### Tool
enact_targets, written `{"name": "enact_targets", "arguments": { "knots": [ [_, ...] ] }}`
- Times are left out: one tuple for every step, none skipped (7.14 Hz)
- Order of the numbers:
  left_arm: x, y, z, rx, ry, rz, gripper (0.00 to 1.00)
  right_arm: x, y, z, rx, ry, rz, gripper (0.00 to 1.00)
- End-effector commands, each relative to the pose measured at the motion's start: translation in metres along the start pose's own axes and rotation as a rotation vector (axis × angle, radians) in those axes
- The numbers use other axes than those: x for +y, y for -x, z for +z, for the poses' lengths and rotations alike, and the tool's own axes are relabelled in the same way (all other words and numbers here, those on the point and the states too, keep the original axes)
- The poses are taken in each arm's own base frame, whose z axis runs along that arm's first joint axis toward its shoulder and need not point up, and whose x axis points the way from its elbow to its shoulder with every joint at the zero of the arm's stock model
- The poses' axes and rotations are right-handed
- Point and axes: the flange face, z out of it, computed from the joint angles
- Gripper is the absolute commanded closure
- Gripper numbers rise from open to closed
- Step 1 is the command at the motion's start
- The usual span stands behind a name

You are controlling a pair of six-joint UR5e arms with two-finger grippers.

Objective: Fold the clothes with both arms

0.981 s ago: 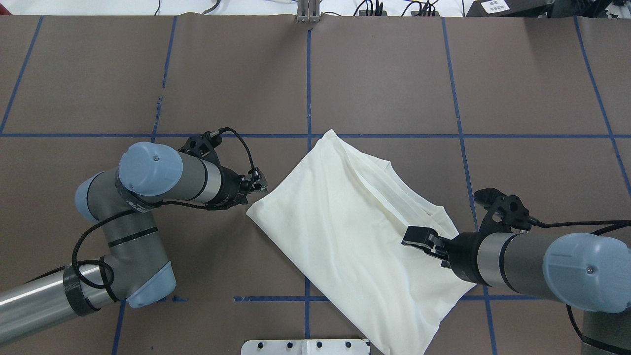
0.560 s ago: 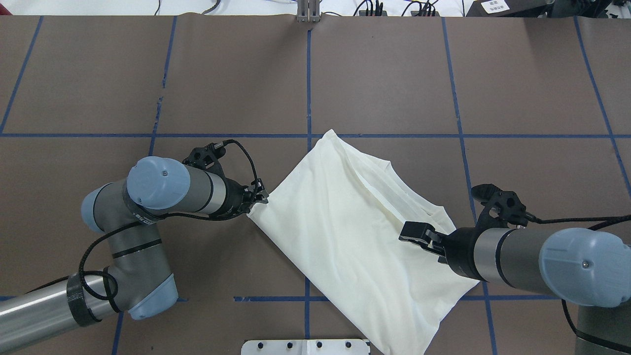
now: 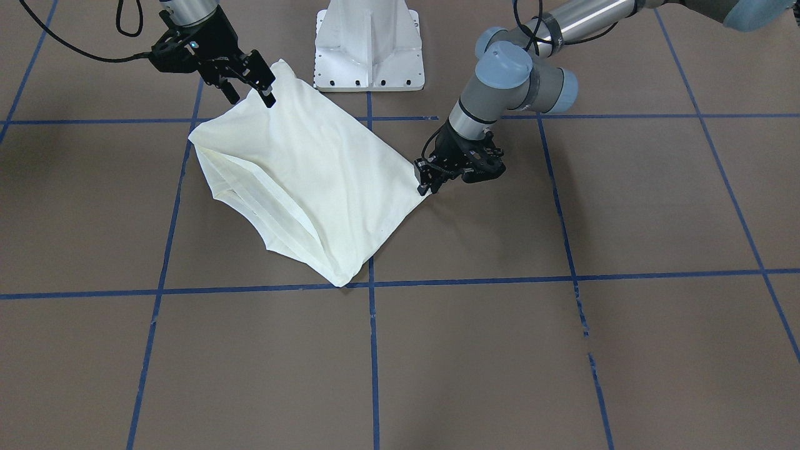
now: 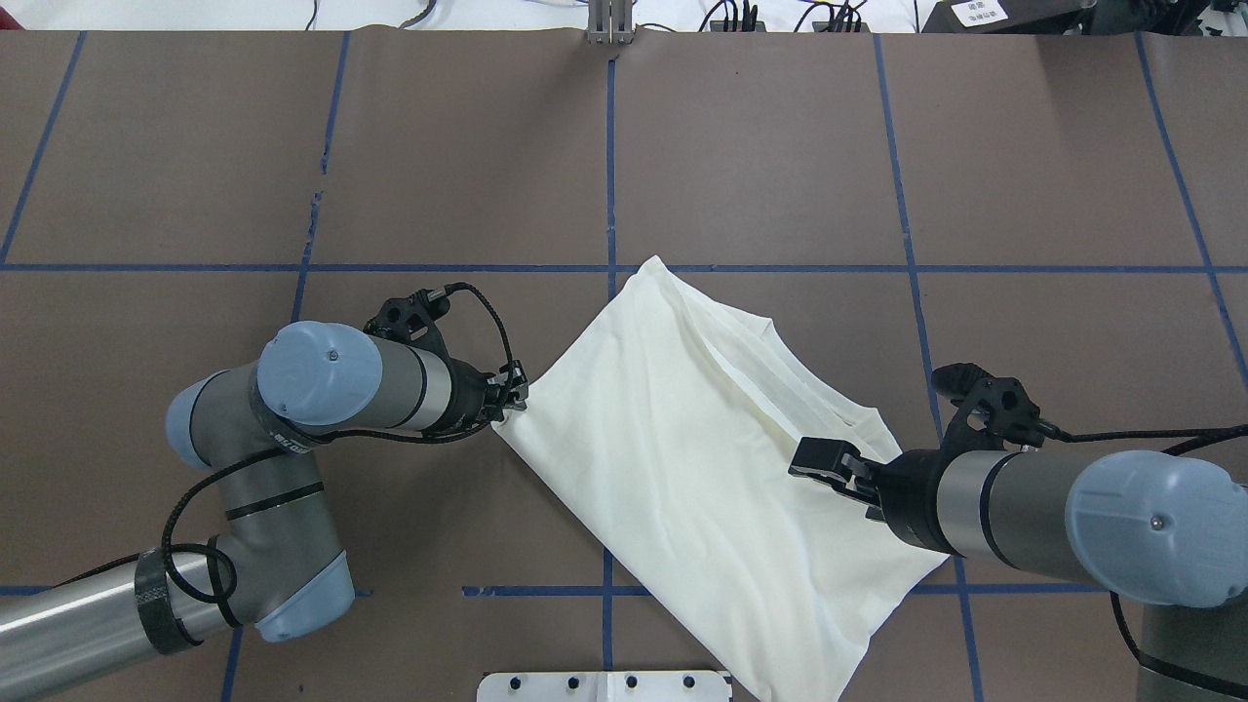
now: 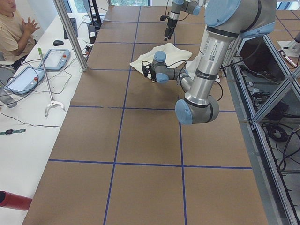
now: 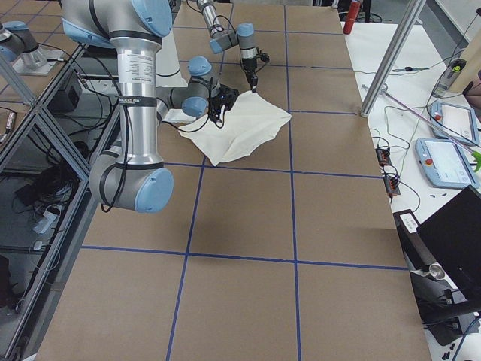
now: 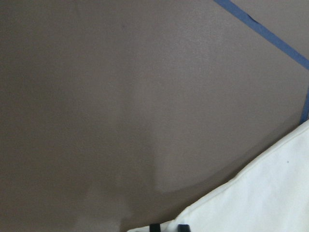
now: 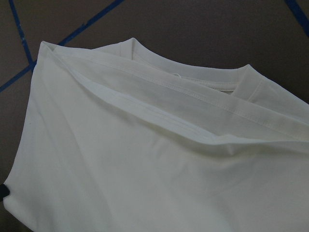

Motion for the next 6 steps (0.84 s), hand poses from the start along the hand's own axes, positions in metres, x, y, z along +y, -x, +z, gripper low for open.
{"name": "enact_targets", "arguments": {
  "knots": [
    [-0.009,-0.001,-0.018,0.024,-0.014,0.061,1.00,-0.001,-0.001,0.001,0.002,-0.002,0.002,0.00],
    [-0.026,0.009,-0.033,0.026,-0.036,0.133,1.00,-0.001,-0.001,0.002,0.005,-0.003,0.002,0.00],
    [-0.058,0.025,-0.046,0.006,-0.081,0.261,1.00,-0.002,-0.002,0.004,0.009,-0.007,0.001,0.00],
    [-0.106,0.030,-0.057,-0.022,-0.149,0.357,1.00,-0.005,-0.002,0.003,0.007,-0.012,0.005,0.00],
    [-0.157,0.024,-0.071,-0.031,-0.201,0.386,1.00,-0.007,-0.001,0.002,0.005,-0.014,0.007,0.00],
    [-0.203,-0.002,-0.068,-0.037,-0.208,0.387,1.00,-0.009,0.000,0.002,0.002,-0.017,0.009,0.00]
  ]
}}
